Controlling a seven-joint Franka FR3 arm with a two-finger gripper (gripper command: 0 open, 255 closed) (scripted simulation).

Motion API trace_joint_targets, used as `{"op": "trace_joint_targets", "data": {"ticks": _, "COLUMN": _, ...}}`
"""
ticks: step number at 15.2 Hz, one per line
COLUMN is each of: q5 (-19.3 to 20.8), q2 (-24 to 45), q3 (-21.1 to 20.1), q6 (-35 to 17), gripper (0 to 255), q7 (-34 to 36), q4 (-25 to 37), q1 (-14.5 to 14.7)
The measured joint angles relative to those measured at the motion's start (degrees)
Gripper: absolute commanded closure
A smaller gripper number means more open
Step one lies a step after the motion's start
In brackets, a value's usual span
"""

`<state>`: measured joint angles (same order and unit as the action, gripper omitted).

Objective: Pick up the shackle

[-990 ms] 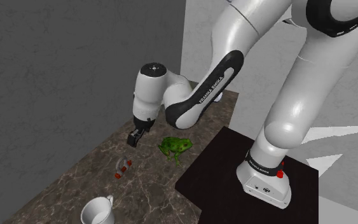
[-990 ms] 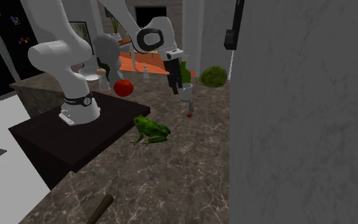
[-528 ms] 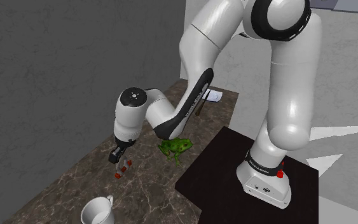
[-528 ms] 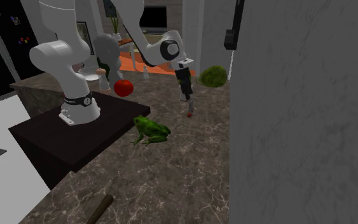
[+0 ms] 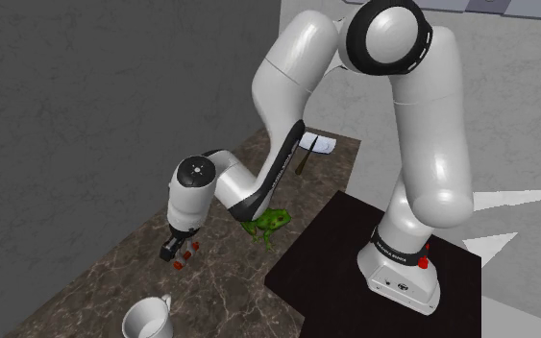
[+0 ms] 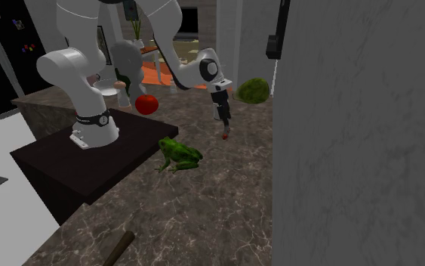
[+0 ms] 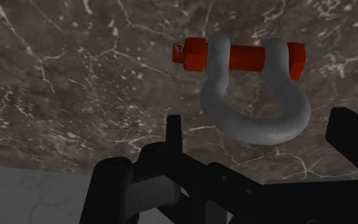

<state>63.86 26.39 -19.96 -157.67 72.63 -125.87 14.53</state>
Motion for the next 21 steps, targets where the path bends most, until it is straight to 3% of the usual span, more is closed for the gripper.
{"op": "trace_joint_targets", "data": {"ticks": 1, "q5": 0.86, "q2": 0.67, "q3": 0.43, "q6": -0.16, "gripper": 0, "q7": 0.86, "q4": 0.34, "q1": 0.44}}
{"op": "trace_joint_targets", "data": {"ticks": 2, "q5": 1.27, "q2": 0.91, "q3": 0.63, "q6": -0.29, "gripper": 255, "q7": 1.23, "q4": 0.39, "q1": 0.58}}
{"op": "trace_joint_targets", "data": {"ticks": 12, "q5": 1.66, "q2": 1.08, "q3": 0.82, "q6": -0.39, "gripper": 255, "q7": 1.6, "q4": 0.55, "q1": 0.74}}
{"op": "trace_joint_targets", "data": {"ticks": 21, "q5": -6.19, "q2": -4.51, "q3": -3.27, "q6": 1.69, "gripper": 255, "q7": -5.35, "q4": -1.84, "q1": -2.35}}
